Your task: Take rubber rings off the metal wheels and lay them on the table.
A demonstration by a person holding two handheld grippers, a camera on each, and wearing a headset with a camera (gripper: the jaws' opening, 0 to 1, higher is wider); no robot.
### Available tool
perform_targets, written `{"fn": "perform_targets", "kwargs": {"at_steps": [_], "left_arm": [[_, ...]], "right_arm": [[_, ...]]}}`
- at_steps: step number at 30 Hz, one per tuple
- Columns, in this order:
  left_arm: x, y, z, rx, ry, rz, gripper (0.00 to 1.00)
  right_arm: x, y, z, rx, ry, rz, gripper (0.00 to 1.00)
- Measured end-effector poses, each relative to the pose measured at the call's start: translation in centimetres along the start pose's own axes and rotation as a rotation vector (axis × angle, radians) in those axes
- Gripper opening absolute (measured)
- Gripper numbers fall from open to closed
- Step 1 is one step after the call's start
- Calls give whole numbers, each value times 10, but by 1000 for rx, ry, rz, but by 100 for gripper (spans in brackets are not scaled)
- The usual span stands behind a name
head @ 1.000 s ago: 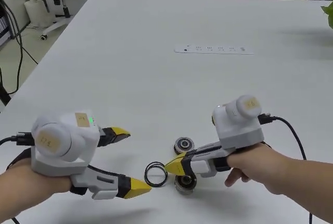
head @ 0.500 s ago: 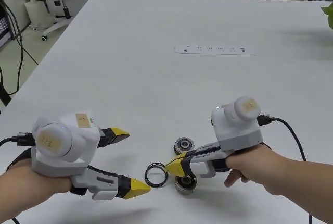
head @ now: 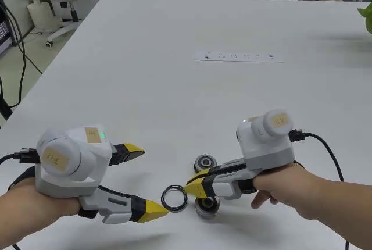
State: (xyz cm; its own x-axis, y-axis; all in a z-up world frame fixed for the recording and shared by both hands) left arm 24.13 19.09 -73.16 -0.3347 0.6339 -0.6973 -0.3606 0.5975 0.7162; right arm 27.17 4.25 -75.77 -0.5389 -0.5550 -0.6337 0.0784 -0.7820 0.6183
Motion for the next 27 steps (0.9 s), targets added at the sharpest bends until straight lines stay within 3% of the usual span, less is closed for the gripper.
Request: {"fn": "perform_targets", "kwargs": {"at_steps": [27], "left_arm": [[-22,3,16,-26,-11,-32,75]], "right_arm": [[-19,36,-9,83,21,-135,23]]}}
Point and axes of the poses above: the centre of the closed fingertips' face, and the gripper's own axes: y roughly backward along the fingers, z roughly to its left, x roughly out of its underside, the point moved 7 cm from there along y, roughly backward along the fingers, and after that the axes turned 11 degrees about z, right-handed, at the moved point
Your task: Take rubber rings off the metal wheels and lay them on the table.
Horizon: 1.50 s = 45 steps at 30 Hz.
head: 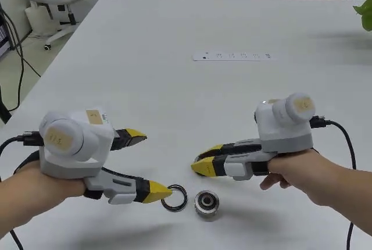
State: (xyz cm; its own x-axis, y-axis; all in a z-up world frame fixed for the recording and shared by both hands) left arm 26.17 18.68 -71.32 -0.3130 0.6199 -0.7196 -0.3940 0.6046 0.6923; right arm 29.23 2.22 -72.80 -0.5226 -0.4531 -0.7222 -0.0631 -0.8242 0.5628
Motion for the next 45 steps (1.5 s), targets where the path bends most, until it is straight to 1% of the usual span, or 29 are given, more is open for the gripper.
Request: {"fn": "perform_targets", "kwargs": {"at_steps": [4,12,17,23,27,31,34,39,45], "left_arm": [[-4,-2,1,1,-5,-3,75],[-12,-4,8,-3,-1,-12,74],[-15,-4,11,-5,-1,-15,74],[-19,-8,13,-4,12,-22,74],[-20,-11,13,0,11,-18,73],[-21,-14,13,8,16,-17,73],[-21,-17,14,15,16,-12,72],[-20,-21,14,20,18,-3,72],[-21,-26,15,32,15,1,72]], "right_arm": [[-2,5,-4,17,5,-13,24],[-3,12,-10,48,10,-31,27],[-3,17,-15,77,25,-35,30],[-2,24,-21,104,41,-34,30],[-1,27,-23,121,55,-25,30],[2,29,-26,139,77,-7,30],[7,29,-29,162,105,15,31],[13,27,-32,172,133,50,31],[16,26,-35,184,155,66,31]]}}
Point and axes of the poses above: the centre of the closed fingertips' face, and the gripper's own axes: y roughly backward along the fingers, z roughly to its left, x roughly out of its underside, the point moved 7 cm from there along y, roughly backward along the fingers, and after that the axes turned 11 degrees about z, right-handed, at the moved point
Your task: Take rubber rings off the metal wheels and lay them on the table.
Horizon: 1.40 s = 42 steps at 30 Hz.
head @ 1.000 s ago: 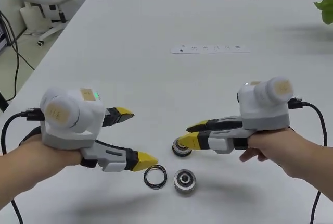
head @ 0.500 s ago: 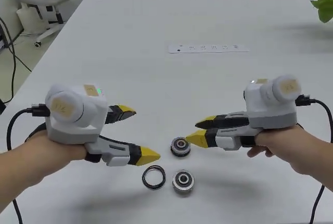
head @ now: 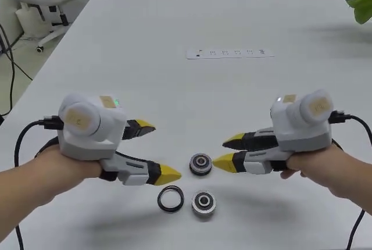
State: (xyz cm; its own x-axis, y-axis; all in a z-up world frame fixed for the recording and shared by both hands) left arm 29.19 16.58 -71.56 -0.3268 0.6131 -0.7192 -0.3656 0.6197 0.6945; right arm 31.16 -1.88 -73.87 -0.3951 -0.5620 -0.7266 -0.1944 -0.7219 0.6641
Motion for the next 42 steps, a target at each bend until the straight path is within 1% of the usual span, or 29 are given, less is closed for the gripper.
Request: {"fn": "perform_targets", "kwargs": {"at_steps": [10,19,23,27,29,34,37,42], "left_arm": [[0,-12,0,21,-2,13,70],[3,-22,5,29,-3,27,68],[4,-25,3,33,-7,35,67],[5,-29,3,33,-19,39,66],[3,-30,2,39,-21,39,65],[2,-36,-3,58,-29,45,63],[2,-39,-5,60,-35,49,62],[-1,-42,-9,73,-41,50,57]], "right_arm": [[6,-7,-1,-3,28,25,31],[10,-14,0,-16,48,43,31],[11,-17,1,-21,52,49,30],[12,-20,1,-23,59,55,30],[12,-21,1,-25,63,55,30],[14,-25,4,-32,75,65,29],[14,-26,5,-34,79,66,29],[14,-28,5,-36,80,65,29]]}}
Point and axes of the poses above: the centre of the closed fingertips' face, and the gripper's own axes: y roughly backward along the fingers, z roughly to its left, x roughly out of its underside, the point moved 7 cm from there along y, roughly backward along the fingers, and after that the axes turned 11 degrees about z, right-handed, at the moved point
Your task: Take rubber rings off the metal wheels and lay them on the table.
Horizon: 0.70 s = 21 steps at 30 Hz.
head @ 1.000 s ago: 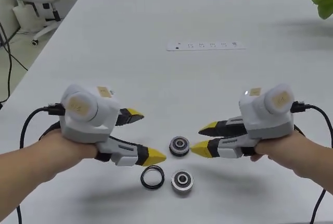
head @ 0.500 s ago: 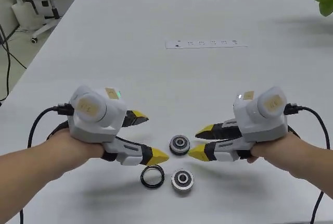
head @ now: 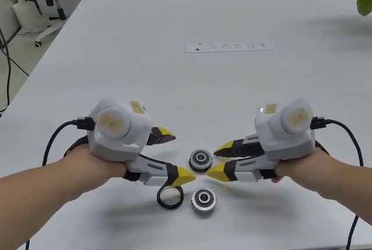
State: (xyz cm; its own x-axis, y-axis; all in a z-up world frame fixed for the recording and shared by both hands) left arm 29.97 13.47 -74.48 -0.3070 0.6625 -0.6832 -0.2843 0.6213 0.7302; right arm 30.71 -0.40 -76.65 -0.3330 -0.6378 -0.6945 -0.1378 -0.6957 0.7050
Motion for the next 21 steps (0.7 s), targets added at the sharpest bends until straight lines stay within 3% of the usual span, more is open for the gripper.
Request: {"fn": "perform_targets", "kwargs": {"at_steps": [21], "left_arm": [[-10,-12,-8,34,-12,-8,44]], "right_arm": [[1,-3,1,-7,-9,-7,28]]}}
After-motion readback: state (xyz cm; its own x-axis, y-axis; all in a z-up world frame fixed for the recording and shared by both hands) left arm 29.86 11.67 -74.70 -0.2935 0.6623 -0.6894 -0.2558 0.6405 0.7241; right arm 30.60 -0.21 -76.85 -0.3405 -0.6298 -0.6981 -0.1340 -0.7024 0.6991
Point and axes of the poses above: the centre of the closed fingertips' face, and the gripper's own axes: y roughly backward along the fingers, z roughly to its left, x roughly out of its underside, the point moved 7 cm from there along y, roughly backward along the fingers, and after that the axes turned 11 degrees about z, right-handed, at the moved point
